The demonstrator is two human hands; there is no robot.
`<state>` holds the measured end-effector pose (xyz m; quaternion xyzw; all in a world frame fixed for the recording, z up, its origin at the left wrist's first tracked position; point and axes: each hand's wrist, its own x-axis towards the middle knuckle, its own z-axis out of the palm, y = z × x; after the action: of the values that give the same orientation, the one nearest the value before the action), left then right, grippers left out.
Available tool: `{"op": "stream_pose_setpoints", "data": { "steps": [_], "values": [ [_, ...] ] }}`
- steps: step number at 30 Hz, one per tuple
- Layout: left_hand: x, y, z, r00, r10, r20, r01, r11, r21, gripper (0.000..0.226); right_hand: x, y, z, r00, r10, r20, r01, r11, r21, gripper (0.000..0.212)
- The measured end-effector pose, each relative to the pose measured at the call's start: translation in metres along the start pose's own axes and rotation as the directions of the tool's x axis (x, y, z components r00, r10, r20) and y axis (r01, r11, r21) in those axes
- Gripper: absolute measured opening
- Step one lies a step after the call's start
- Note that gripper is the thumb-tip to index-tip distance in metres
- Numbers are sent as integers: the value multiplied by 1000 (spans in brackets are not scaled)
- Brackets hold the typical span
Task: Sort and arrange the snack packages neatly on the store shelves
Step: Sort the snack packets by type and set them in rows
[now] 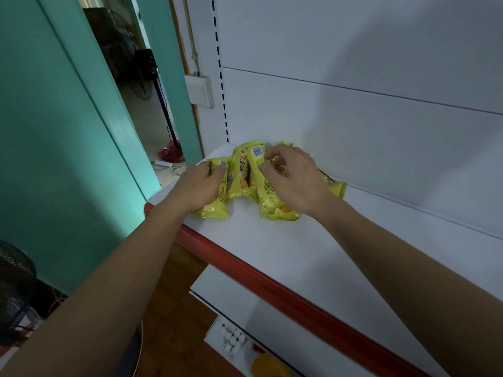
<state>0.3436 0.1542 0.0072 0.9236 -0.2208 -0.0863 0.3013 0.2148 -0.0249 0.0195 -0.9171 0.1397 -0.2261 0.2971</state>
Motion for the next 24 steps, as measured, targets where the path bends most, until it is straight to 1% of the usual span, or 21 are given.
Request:
{"op": "stream_pose_setpoints", "data": {
  "steps": [2,3,5,6,8,10,12,14,16,19,20,21,22,23,24],
  "values": [
    [-2,-2,-1,999,31,-11,-31,999,10,57,-1,0,-5,1000,-1,1,1,1000,-5,38],
    [-5,-3,-3,999,46,-11,-46,998,38,63,-3,1,-10,1000,-6,11,6,1000,-26,39],
    [-11,1,-9,996,84,-37,-79,989,123,79,-10,8,-23,999,-26,35,29,993,-111,37],
    [-14,7,-11,991,115,-62,-105,983,152,81,-14,14,-29,998,-48,39,54,983,-174,34],
    [-22,27,-13,971,214,-104,-193,965,176,79,-24,26,-44,993,-111,38,117,941,-317,32],
    [-31,57,-11,930,346,-122,-319,926,200,84,-35,37,-61,991,-126,42,133,905,-404,33],
    [-40,93,-2,878,465,-111,-435,873,220,80,-51,47,-81,995,-100,17,97,892,-442,34],
    [-46,132,17,818,571,-69,-546,808,221,70,-72,57,-101,998,-63,-26,43,879,-474,36],
    [-52,169,45,765,644,9,-632,748,204,60,-101,71,-123,999,3,-44,-26,849,-528,40],
    [-67,218,92,676,719,161,-736,655,170,61,-151,94,-163,978,175,-110,-206,784,-585,46],
    [-79,239,111,619,754,219,-785,605,134,64,-176,103,-183,957,239,-166,-291,755,-587,47],
    [-87,252,124,572,780,253,-818,566,104,68,-195,109,-197,938,277,-208,-346,732,-587,47],
    [-92,257,130,544,794,273,-834,546,74,69,-208,111,-205,927,297,-229,-375,715,-590,47],
    [-102,269,142,495,813,306,-858,512,27,67,-227,112,-216,909,330,-256,-417,679,-604,46],
    [-114,281,155,432,834,344,-885,466,-18,66,-247,114,-228,888,362,-282,-457,639,-618,45]
  ]
}}
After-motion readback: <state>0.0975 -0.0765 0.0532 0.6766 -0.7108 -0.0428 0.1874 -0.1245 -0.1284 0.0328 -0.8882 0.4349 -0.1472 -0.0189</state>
